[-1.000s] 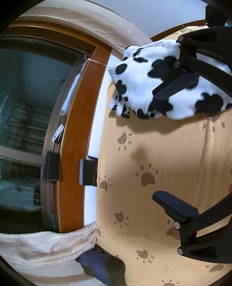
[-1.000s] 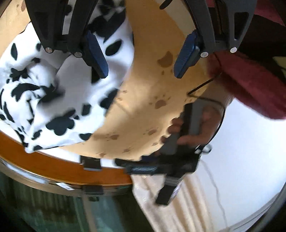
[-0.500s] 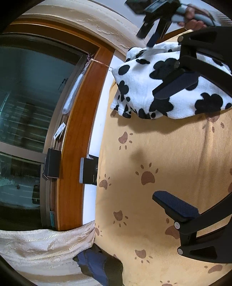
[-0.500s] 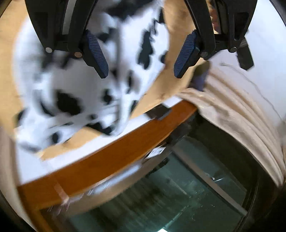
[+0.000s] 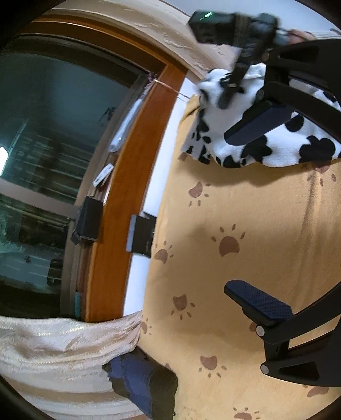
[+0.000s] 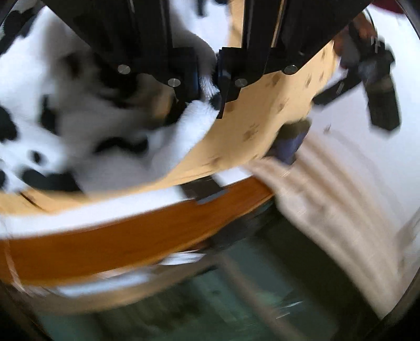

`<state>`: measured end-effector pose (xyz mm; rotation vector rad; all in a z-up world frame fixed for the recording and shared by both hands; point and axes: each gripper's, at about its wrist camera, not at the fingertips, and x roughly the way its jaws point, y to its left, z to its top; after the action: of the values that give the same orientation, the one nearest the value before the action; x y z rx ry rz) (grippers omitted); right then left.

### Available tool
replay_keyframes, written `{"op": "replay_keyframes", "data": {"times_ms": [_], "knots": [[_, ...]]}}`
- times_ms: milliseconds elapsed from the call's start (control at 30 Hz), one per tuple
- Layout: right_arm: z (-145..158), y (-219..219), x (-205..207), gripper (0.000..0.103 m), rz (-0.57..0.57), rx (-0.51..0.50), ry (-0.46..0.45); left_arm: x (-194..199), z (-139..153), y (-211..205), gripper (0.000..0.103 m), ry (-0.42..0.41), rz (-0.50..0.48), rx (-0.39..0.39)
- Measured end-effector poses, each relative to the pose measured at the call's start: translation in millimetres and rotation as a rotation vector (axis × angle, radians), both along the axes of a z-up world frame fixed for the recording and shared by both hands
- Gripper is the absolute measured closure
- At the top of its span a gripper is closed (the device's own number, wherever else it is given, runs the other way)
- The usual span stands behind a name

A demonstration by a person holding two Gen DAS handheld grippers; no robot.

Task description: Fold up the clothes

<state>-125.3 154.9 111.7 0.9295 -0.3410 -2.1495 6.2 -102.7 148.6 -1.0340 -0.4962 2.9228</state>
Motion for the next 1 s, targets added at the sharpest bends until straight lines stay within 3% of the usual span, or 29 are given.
{"op": "replay_keyframes", "data": {"times_ms": [200, 333, 533, 700, 800, 867, 967, 1000], "knots": [[14, -77, 90, 0.092, 0.279, 0.096, 0.148, 20, 26, -28, 0.0, 0.081, 0.044, 0.043], [-3, -120, 159, 0.092, 0.461, 0.14, 0.158, 34, 41, -44, 0.0, 0.134, 0.066, 0.063], [-55, -158, 231, 0.091, 0.621, 0.261, 0.112, 43, 53, -45, 0.0, 0.162, 0.043, 0.025], [-95, -150, 238, 0.09, 0.58, 0.337, 0.012, 46, 49, -31, 0.0, 0.151, -0.025, 0.003], [-84, -118, 234, 0.09, 0.503, 0.327, 0.027, 46, 40, -23, 0.0, 0.131, -0.048, -0.02], [-77, -97, 231, 0.084, 0.451, 0.321, 0.036, 42, 30, -18, 0.0, 0.105, -0.051, -0.035], [-67, -64, 227, 0.049, 0.373, 0.31, 0.051, 35, 13, -10, 0.0, 0.053, -0.072, -0.046], [-61, -51, 225, 0.033, 0.325, 0.311, 0.076, 32, 8, -7, 0.0, 0.039, -0.077, -0.053]]}}
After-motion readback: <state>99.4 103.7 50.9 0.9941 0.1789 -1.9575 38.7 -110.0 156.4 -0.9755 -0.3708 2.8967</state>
